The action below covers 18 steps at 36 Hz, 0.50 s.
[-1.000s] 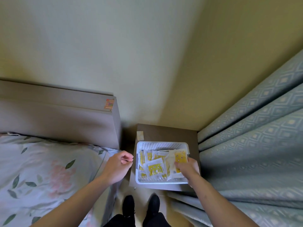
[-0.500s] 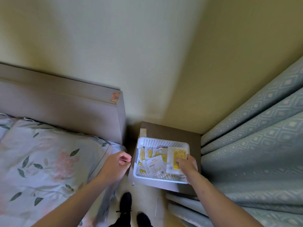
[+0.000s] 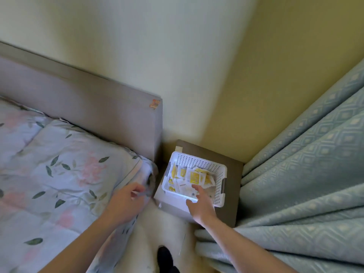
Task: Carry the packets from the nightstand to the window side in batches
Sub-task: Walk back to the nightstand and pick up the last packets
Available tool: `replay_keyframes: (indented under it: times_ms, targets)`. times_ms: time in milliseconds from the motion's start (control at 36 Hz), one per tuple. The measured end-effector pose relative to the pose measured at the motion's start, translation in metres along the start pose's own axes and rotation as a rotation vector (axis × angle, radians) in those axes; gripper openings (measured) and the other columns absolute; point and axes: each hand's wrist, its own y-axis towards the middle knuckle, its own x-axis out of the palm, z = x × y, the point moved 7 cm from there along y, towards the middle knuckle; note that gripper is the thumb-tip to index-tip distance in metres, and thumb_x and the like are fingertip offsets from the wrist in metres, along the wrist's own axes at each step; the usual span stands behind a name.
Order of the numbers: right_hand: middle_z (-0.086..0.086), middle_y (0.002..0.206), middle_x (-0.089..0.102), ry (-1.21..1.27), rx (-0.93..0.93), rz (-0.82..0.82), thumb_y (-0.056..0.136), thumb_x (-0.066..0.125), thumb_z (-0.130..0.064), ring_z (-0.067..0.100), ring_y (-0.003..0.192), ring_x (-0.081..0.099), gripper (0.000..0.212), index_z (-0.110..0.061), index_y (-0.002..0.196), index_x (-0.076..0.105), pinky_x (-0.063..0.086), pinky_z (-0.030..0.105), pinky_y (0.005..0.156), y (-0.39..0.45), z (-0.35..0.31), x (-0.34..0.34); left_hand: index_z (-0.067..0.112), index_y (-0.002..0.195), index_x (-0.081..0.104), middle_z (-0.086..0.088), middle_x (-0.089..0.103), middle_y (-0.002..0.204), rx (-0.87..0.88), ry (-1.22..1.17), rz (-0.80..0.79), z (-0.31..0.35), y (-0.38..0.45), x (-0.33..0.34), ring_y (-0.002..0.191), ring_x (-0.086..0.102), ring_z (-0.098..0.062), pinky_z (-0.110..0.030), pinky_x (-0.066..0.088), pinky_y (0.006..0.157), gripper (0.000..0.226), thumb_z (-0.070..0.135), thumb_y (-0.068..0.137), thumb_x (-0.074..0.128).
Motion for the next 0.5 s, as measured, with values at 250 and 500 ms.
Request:
replay_keyframes:
  times_ms: [250, 500]
  targets:
    - [-0.009, 0.154, 0.039, -0.385, -0.402, -0.220, 0.093, 0.063, -0.028, 0.011, 0.143, 0.036, 0.058, -0.027, 0.148, 0.042, 0.026, 0.020, 0.114, -0.089, -0.072, 0.104, 0.031, 0.141, 0.047, 0.010, 0.043, 0.146, -0.112, 0.139, 0.012, -0.094, -0.129, -0.046, 0.129, 0.047, -0.011, -0.023, 0.036, 0.103, 0.048, 0.035, 0.095, 0.061]
    - [-0.004, 0.165, 0.024, -0.561, -0.727, -0.462, 0.093, 0.066, -0.038, 0.016, 0.151, 0.027, 0.066, -0.031, 0.153, 0.038, 0.025, 0.031, 0.120, -0.280, -0.118, 0.266, 0.035, 0.150, 0.035, 0.011, 0.017, 0.163, -0.265, 0.138, 0.192, -0.254, -0.350, -0.096, 0.141, 0.036, -0.013, -0.032, 0.033, 0.114, 0.061, 0.046, 0.095, 0.058]
